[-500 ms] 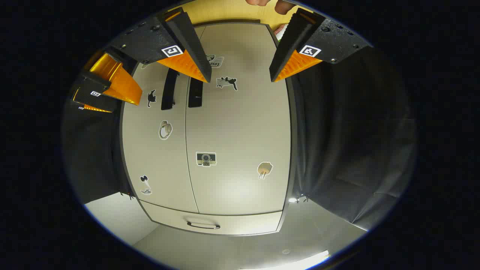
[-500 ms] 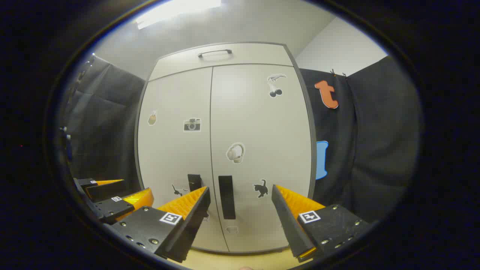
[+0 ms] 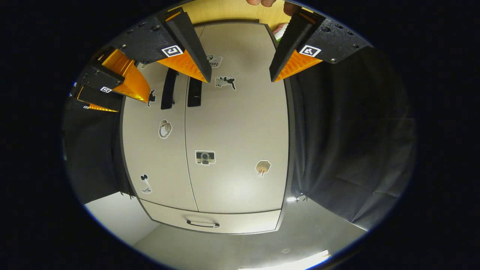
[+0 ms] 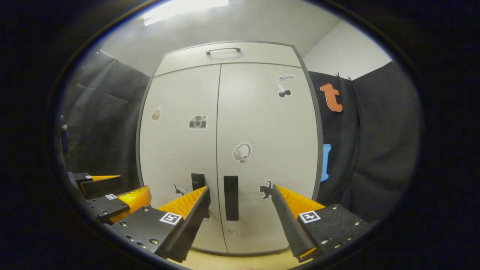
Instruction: Open the right door of the double-door shoe cabinet with the right hand, and open the left door with the left hand.
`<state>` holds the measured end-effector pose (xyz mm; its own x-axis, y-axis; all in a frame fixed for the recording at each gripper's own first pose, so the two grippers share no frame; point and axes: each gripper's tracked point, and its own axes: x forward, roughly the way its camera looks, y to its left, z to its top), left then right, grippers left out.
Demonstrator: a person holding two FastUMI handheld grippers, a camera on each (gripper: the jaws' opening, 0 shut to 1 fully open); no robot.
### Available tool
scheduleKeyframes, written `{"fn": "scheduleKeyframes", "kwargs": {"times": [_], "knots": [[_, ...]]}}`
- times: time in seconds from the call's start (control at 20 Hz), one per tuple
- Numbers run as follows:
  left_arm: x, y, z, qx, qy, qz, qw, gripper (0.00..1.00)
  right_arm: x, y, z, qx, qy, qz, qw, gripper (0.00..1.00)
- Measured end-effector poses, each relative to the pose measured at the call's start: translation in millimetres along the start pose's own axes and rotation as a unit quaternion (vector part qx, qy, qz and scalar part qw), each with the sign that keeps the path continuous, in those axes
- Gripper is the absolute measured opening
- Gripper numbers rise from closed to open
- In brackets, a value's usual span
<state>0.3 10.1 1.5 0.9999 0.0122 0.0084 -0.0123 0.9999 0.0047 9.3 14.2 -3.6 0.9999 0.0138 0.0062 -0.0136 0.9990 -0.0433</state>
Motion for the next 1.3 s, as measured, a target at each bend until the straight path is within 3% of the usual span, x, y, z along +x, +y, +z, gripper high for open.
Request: {"fn": "scheduleKeyframes", "kwargs": {"times": [0.65,0.7,0.75,0.8,0.85,0.95,1.15,1.2,1.3], "knots": [[13,33,-5,-0.002,0.004,0.034,0.999,0.96,50,11,-34,0.002,0.045,-0.003,0.999,0.98],[15,37,-5,-0.001,0.004,0.037,0.999,0.96,56,10,-38,0.002,0.049,-0.006,0.999,0.90],[15,40,-6,-0.001,0.005,0.041,0.999,0.96,62,10,-41,0.002,0.053,-0.008,0.999,0.90],[16,45,-6,-0.001,0.004,0.047,0.999,0.96,69,10,-45,0.002,0.058,-0.010,0.998,0.81],[17,49,-5,0.000,0.003,0.052,0.999,0.96,74,10,-51,0.002,0.064,-0.010,0.998,0.85],[18,56,-5,0.002,0.001,0.062,0.998,0.96,83,14,-56,0.003,0.073,-0.004,0.997,0.65],[21,65,-6,0.004,0.001,0.075,0.997,0.96,92,20,-69,0.005,0.090,0.003,0.996,0.58],[22,66,-6,0.003,0.002,0.077,0.997,0.96,97,21,-74,0.000,0.095,0.000,0.996,0.43],[22,70,-9,0.000,0.004,0.082,0.997,0.96,92,22,-75,-0.004,0.094,-0.002,0.996,0.43]]}}
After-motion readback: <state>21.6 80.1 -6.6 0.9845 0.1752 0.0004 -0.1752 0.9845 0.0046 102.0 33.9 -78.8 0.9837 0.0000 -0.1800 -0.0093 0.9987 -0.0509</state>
